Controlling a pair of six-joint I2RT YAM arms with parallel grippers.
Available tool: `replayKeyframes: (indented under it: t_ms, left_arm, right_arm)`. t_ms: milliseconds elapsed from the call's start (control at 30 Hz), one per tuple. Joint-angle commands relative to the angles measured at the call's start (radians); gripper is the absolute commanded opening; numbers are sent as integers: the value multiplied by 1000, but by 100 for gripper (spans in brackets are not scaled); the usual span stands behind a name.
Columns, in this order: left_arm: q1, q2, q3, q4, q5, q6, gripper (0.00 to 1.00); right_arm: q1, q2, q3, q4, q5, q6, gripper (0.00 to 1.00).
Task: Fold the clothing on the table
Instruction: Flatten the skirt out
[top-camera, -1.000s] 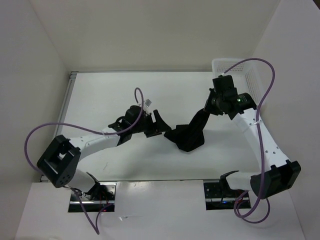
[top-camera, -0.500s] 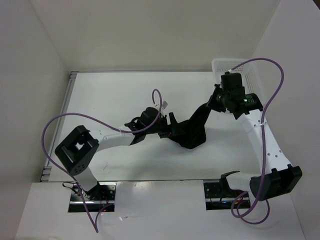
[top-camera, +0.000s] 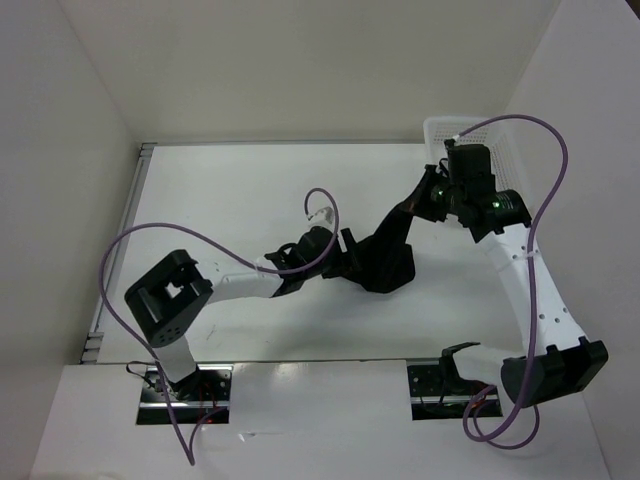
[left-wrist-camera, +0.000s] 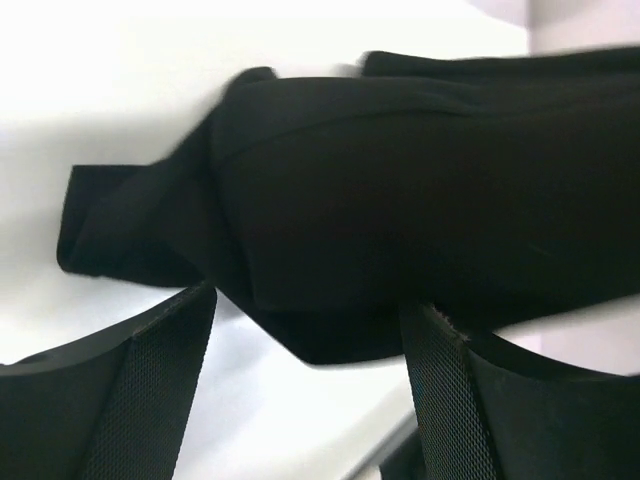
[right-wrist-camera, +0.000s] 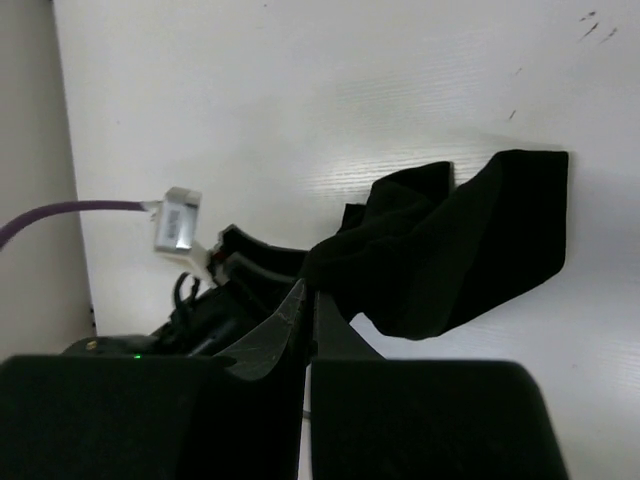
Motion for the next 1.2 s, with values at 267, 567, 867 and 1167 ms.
replayKeyframes:
  t_ms: [267, 567, 867, 1167]
  left_arm:
    - [-12, 164, 33, 109, -230, -88, 77]
    - [26, 115, -25, -5, -273, -66, 77]
    - [37, 30, -35, -98, -354, -13, 77]
    - [105, -22, -15, -152, -373, 64, 50]
  right_arm:
    - [-6, -74, 21, 96, -145, -3, 0]
    - [-80, -93, 60, 67, -145, -41, 0]
    - [-80, -93, 80, 48, -145, -60, 0]
    - [-80, -93, 80, 48, -156, -60, 0]
